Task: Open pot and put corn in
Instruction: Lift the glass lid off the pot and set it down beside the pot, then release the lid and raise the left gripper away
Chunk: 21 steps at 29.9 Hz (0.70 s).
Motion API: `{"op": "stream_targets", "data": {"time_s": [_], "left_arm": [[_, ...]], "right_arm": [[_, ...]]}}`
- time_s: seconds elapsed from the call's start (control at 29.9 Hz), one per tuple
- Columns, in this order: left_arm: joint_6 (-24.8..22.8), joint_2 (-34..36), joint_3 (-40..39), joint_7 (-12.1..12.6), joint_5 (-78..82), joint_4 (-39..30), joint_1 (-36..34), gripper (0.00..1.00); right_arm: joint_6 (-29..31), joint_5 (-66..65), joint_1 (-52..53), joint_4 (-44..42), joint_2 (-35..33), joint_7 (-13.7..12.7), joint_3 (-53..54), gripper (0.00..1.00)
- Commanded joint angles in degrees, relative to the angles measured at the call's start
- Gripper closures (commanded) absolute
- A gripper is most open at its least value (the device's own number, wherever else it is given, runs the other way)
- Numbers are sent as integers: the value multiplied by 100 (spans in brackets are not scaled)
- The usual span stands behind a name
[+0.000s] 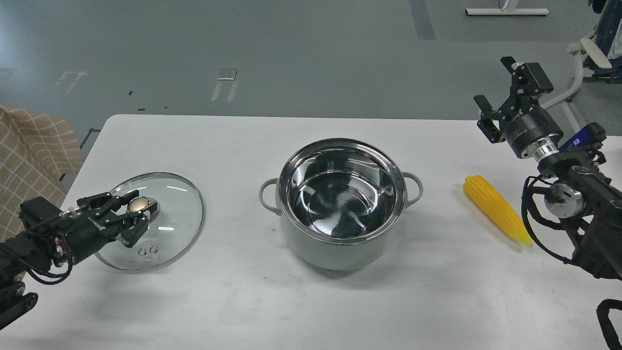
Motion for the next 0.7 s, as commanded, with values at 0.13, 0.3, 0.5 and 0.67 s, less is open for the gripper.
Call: {"op": "stream_targets", "data": {"time_s": [0.13,0.3,0.5,0.67], "left_arm": [[-4,-2,-15,1,-12,-6,-8,29],[-4,7,-24,1,-12,-41,-52,19],[-4,296,-103,1,-1011,-594,-262,17],[-358,771,-129,1,-2734,-1464,-1053,16]], "right_arm": [[-1,0,0,9,0,0,-8,0],[-1,0,-8,79,-17,0,-8,0],[8,-79,9,106,-193,0,-26,0],[-9,-614,237,184,-693,0,-631,0]]}}
